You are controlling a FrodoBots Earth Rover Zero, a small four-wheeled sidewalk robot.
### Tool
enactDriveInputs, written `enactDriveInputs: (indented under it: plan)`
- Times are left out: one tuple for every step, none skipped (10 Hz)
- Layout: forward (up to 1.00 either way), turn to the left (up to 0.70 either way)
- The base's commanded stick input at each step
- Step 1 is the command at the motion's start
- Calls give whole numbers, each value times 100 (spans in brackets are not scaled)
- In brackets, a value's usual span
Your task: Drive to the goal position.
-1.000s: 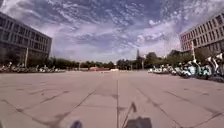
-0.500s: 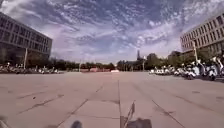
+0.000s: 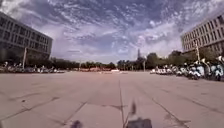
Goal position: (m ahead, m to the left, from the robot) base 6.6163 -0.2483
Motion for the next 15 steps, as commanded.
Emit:
enactDriveInputs:
  plan:
    - [70, 0]
    - [70, 0]
    - [70, 0]
    - [70, 0]
    - [70, 0]
    - [70, 0]
    - [70, 0]
    - [70, 0]
    - [70, 0]
    - [70, 0]
    - [70, 0]
    - [70, 0]
    - [70, 0]
    - [70, 0]
    - [70, 0]
